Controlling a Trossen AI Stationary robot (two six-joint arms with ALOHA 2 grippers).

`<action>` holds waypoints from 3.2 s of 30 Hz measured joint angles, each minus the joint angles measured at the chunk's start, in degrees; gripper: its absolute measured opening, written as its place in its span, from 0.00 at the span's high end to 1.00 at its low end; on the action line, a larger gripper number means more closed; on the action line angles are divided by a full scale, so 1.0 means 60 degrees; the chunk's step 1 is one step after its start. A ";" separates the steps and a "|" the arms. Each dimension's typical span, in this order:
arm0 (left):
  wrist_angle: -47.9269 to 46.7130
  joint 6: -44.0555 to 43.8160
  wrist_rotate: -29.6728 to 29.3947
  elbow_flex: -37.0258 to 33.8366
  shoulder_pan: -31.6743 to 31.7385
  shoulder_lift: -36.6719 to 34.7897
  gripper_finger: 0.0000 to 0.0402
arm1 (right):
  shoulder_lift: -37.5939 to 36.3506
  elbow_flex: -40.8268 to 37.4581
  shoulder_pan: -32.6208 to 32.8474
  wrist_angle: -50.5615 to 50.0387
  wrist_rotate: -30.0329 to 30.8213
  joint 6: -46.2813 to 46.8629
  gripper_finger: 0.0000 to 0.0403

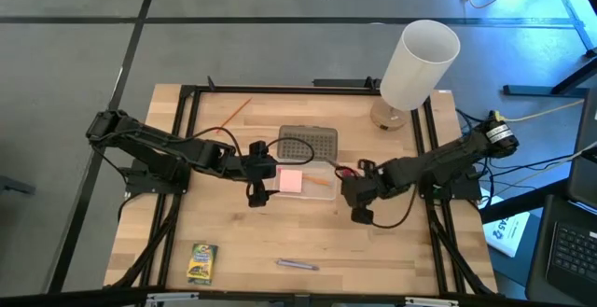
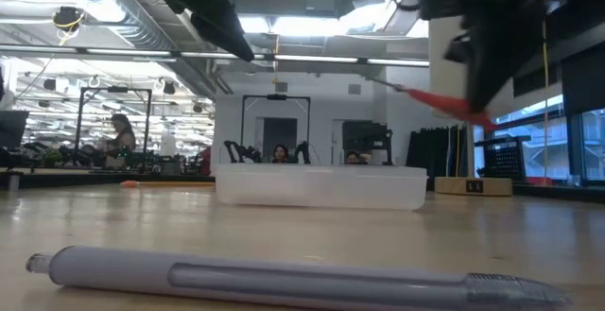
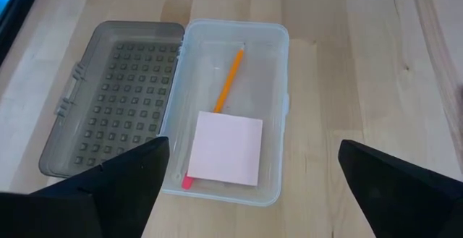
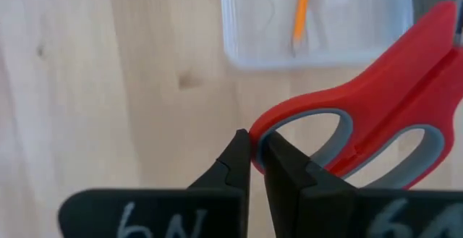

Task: Pack school essentials
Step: Put the red scissors into the supply box, then put the orange pencil into the supply box

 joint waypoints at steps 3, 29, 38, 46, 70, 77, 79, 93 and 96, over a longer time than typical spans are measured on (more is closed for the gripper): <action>-0.0004 0.0000 0.0000 0.0000 -0.0029 0.0000 0.01 | 0.0270 0.0000 -0.0404 0.0849 -0.0007 -0.1401 0.94; -0.0102 0.0000 -0.0004 0.0000 -0.0353 0.0000 0.02 | 0.2607 0.0004 -0.1509 0.3569 -0.0304 -0.5607 0.93; -0.0109 0.0011 -0.0004 0.0000 -0.0348 0.0000 0.01 | 0.2691 0.0004 -0.1514 0.3496 -0.0641 -0.5597 0.92; -0.0109 0.0007 -0.0004 0.0000 -0.0342 0.0000 0.01 | 0.2691 0.0004 -0.1512 0.3407 -0.0903 -0.5624 0.92; -0.0125 0.0001 -0.0007 0.0000 -0.0342 0.0000 0.01 | 0.2683 0.0004 -0.1512 0.3424 -0.0940 -0.5566 0.78; -0.0367 -0.0457 -0.0084 0.0000 -0.0222 -0.0039 0.02 | 0.2672 0.0306 -0.1512 0.3001 -0.0943 -0.5378 0.78; -0.0432 -0.0707 -0.0083 0.0000 -0.0105 -0.0116 0.02 | 0.2669 0.0716 -0.1512 0.2608 -0.0941 -0.5085 0.78; -0.2537 -0.2564 -0.0337 0.0000 0.0658 -0.1406 0.01 | 0.2665 0.2981 -0.1387 -0.0400 -0.0940 -0.4607 0.78; -0.3102 -0.3046 -0.0321 0.0000 0.1262 -0.1654 0.01 | 0.2629 0.3315 -0.1360 -0.0841 -0.0944 -0.4395 0.78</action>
